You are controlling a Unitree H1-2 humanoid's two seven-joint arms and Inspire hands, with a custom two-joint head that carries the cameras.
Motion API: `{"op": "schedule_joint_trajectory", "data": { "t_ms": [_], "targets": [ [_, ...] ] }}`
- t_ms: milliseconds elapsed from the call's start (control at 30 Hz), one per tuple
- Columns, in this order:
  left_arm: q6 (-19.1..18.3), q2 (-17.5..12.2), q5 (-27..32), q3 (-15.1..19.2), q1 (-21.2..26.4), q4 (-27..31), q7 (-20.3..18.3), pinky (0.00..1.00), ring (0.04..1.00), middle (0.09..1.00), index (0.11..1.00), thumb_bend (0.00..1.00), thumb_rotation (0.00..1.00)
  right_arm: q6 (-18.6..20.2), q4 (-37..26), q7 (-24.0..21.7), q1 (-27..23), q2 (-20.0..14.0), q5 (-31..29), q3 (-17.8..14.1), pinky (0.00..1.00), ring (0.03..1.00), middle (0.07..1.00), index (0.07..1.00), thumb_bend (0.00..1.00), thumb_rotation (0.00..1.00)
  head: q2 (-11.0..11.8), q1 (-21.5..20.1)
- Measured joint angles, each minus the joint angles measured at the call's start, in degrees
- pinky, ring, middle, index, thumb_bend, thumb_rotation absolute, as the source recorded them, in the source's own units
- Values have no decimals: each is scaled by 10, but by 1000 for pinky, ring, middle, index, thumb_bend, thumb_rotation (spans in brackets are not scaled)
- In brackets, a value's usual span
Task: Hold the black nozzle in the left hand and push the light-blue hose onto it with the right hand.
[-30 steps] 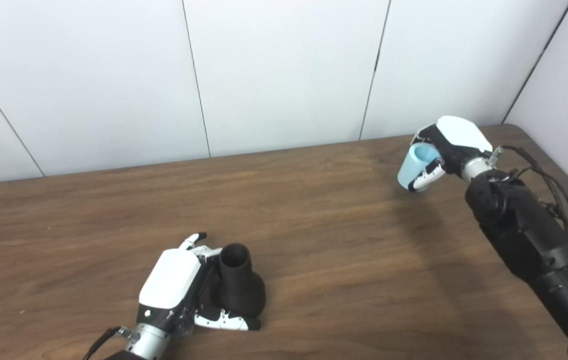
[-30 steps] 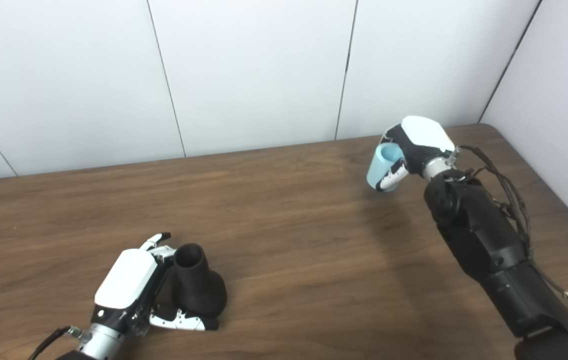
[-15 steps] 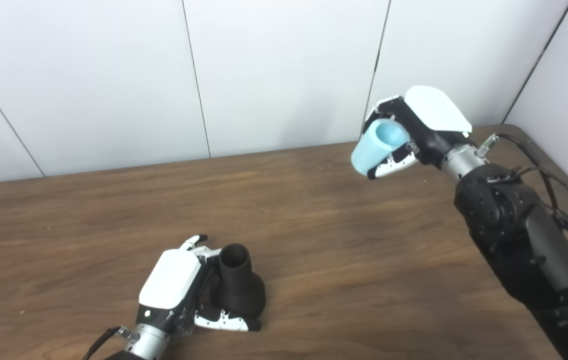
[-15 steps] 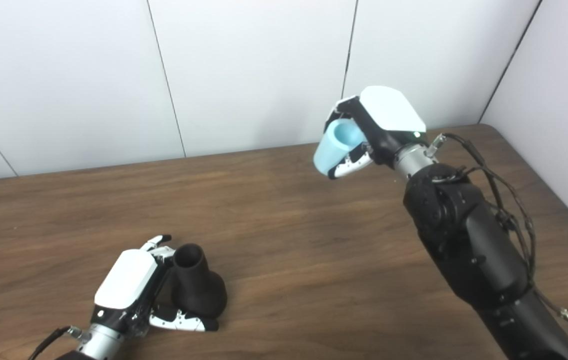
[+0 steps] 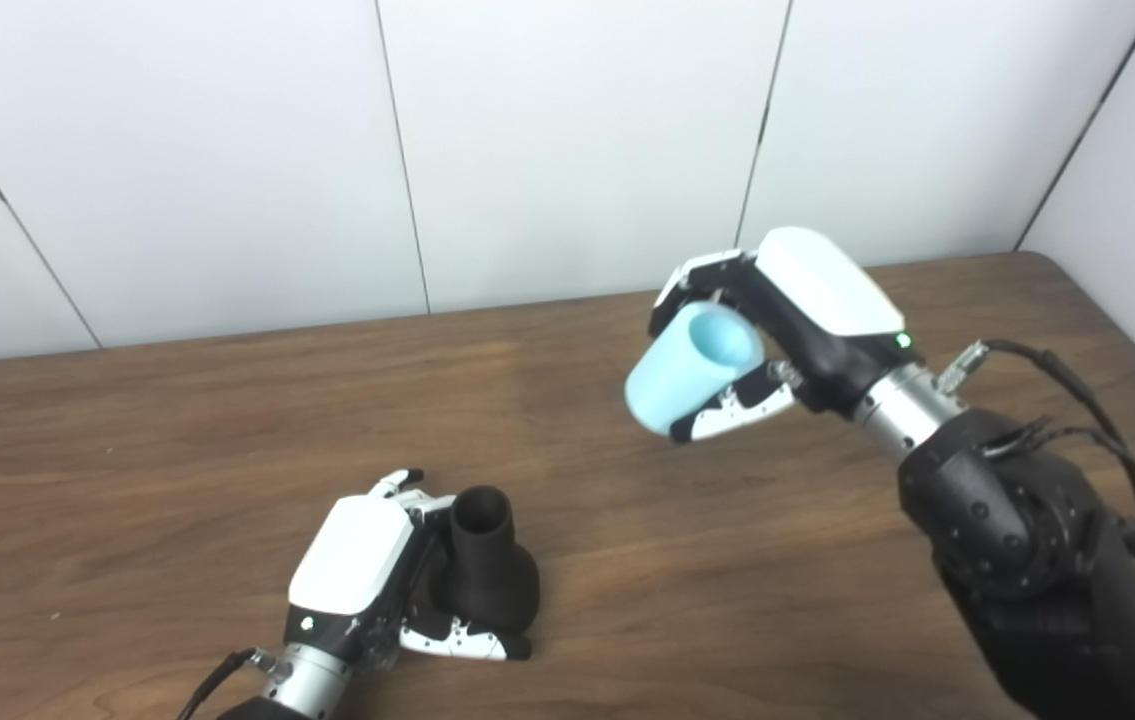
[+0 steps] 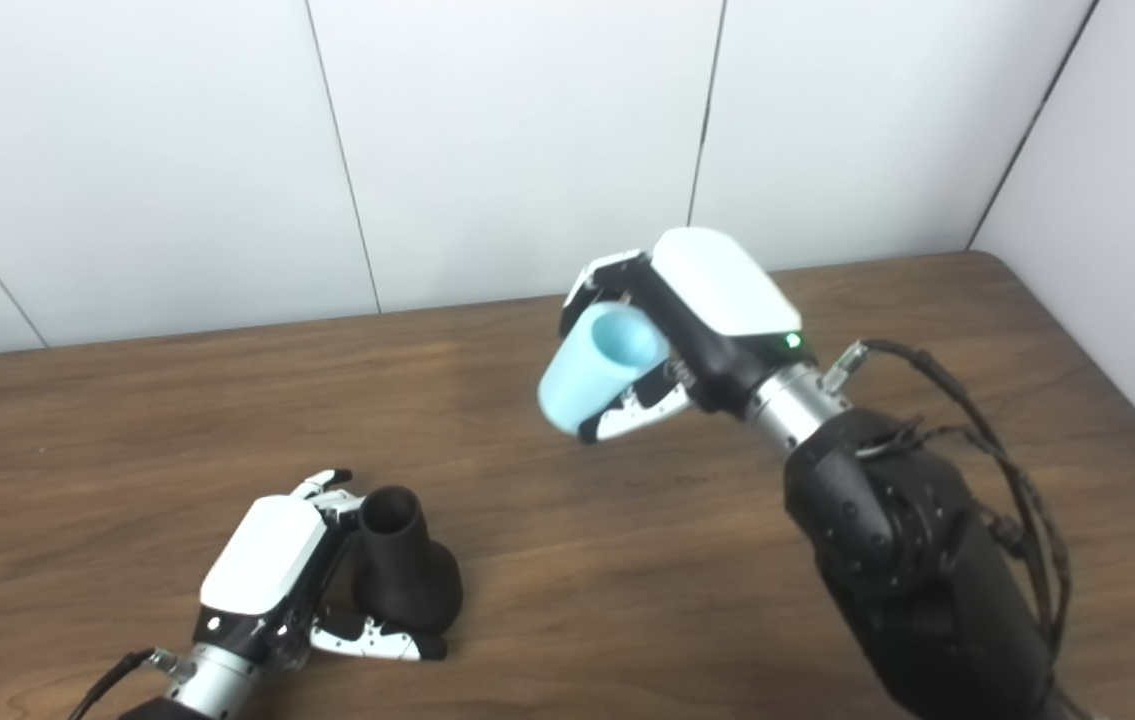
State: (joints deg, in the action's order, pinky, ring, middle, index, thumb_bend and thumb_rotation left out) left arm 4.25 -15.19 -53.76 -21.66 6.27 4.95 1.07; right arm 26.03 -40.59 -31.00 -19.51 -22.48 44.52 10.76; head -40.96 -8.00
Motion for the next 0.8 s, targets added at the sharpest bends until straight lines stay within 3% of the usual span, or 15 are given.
{"op": "schedule_joint_trajectory", "data": {
  "t_ms": [367,800],
  "targets": [
    [-13,5,0,-2,-4,7,-6,827,616,456,502,525,0,-16,-55,-24,29,55,17,20,310,395,516,528,493,0,-2,18],
    [-18,8,-5,-8,-4,9,-8,821,615,459,502,524,0,-32,-57,-33,35,98,11,22,313,398,517,528,494,0,-7,33]
  ]
}}
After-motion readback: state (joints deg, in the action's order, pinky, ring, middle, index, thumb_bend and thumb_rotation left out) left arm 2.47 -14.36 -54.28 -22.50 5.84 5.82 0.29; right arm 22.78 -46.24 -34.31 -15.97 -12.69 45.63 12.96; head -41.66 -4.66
